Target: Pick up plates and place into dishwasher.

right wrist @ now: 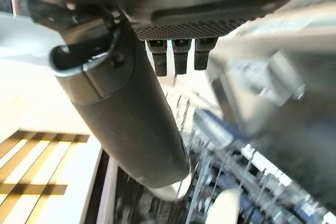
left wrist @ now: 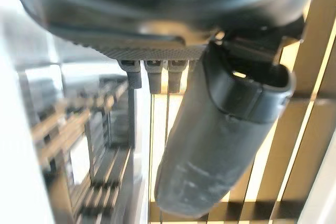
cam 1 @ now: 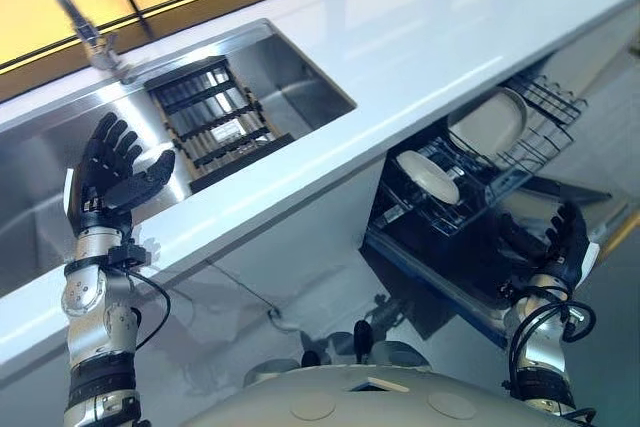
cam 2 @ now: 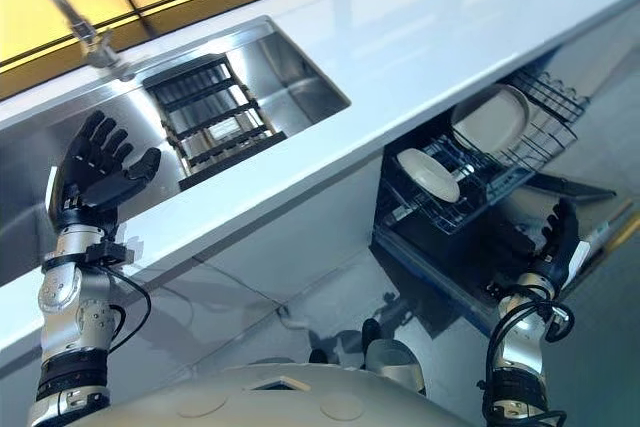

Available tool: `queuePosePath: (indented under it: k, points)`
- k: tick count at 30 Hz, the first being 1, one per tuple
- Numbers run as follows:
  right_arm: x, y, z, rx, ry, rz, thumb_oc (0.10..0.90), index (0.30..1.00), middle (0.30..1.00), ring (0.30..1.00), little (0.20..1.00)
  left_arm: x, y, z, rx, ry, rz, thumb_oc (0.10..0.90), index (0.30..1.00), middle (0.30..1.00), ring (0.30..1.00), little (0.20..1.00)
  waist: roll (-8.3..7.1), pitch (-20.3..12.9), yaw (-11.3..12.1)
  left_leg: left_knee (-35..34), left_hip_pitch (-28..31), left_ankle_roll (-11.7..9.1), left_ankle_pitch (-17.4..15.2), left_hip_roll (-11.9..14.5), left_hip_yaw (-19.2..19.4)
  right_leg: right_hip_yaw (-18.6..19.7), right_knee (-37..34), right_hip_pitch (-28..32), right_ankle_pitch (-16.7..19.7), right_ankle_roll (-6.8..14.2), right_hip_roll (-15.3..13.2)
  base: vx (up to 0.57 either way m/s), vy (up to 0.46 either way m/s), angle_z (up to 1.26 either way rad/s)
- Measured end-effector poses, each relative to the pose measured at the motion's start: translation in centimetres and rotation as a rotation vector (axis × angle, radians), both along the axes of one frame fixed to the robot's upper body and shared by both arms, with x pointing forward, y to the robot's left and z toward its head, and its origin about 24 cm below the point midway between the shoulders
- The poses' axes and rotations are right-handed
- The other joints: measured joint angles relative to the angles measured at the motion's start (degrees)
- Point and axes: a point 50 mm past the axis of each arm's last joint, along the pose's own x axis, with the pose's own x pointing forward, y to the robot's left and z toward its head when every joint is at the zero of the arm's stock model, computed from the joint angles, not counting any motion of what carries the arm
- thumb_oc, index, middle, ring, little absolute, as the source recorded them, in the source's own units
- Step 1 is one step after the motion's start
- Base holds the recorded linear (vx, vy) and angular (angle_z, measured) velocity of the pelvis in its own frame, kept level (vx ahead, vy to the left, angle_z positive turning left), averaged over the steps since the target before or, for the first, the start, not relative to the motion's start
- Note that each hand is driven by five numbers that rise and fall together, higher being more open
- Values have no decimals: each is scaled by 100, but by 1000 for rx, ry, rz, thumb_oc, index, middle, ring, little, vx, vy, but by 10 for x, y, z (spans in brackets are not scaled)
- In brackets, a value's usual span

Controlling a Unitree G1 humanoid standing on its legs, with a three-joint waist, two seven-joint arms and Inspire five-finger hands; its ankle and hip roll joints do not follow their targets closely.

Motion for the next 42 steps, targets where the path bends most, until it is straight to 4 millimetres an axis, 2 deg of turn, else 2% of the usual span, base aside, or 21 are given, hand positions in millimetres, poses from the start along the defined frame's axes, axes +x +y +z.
queuePosePath:
  k: [4,7,8,14,19,24,29,32,35,37,40,42]
  points:
    - [-12,-4,-18,104,33,-68,800,900,900,900,900,5,-1,4,-1,-19,-5,800,900,900,900,900,55,7,-115,0,16,-33,-37,33,146,29,9,-42,2,1,34,59,-22,-18]
    - [-25,-11,-28,189,34,-174,800,900,900,900,900,6,-3,3,-2,-15,-12,800,900,900,900,900,214,42,-140,1,4,-33,-57,36,201,60,39,-88,5,-4,45,81,-10,-13]
    - [-33,-16,-32,227,28,-239,800,900,900,900,900,6,-4,3,-2,-15,-15,800,900,900,900,900,320,85,-146,0,12,-28,-66,31,208,72,34,-80,5,-4,45,78,-8,-7]
    - [-53,-24,-43,247,67,-436,800,900,900,900,900,9,-9,1,-6,-8,-40,800,900,900,900,900,557,201,-157,1,58,-26,-66,24,234,111,93,-76,2,-5,44,103,8,-4]
    - [-48,-25,-42,256,52,-417,800,900,900,900,900,11,-15,-4,-27,21,-69,800,900,900,900,900,771,310,-204,3,99,-11,-71,9,263,160,209,-99,-23,-26,35,77,5,-5]
    - [-47,-24,-47,436,-45,-316,800,900,900,900,900,12,-22,-12,-71,45,-88,800,900,900,900,900,963,407,-210,93,88,-49,-112,6,188,114,360,-124,-112,-47,11,100,2,4]
    - [-56,-44,-45,576,-134,-220,800,900,900,900,900,13,-23,-14,-82,63,-93,800,900,900,900,900,959,473,-219,295,-162,-10,-91,-27,122,26,846,-496,-316,-66,-75,36,-19,8]
    - [-60,-52,-45,730,-226,-168,800,900,900,900,900,15,-24,-14,-91,74,-101,800,900,900,900,900,917,622,-202,394,-256,-18,-95,-33,92,-14,941,-571,-328,-82,-103,21,-19,1]
    - [-64,-58,-42,913,-327,-115,800,900,900,900,900,19,-26,-12,-98,77,-118,800,900,900,900,900,888,774,-210,497,-369,-45,-111,-38,-31,-241,1040,-608,-330,-87,-186,52,-29,7]
    - [-65,-62,-38,975,-375,-92,800,900,900,900,900,22,-25,-9,-98,69,-124,800,900,900,900,900,855,824,-208,544,-377,-99,-136,-36,-71,-325,1108,-607,-349,-114,-217,69,-12,10]
    - [-57,-57,-35,1056,-417,-48,800,900,900,900,900,24,-27,-7,-93,71,-145,800,900,900,900,900,785,871,-112,606,-391,-110,-148,-26,-110,-496,1140,-594,-347,-114,-260,11,-3,-11]
    - [-41,-51,-27,1082,-392,42,800,900,900,900,900,25,-24,-4,-91,65,-144,800,900,900,900,900,674,919,-74,677,-403,-131,-138,-31,-203,-671,1176,-583,-314,-101,-309,-57,-19,-21]
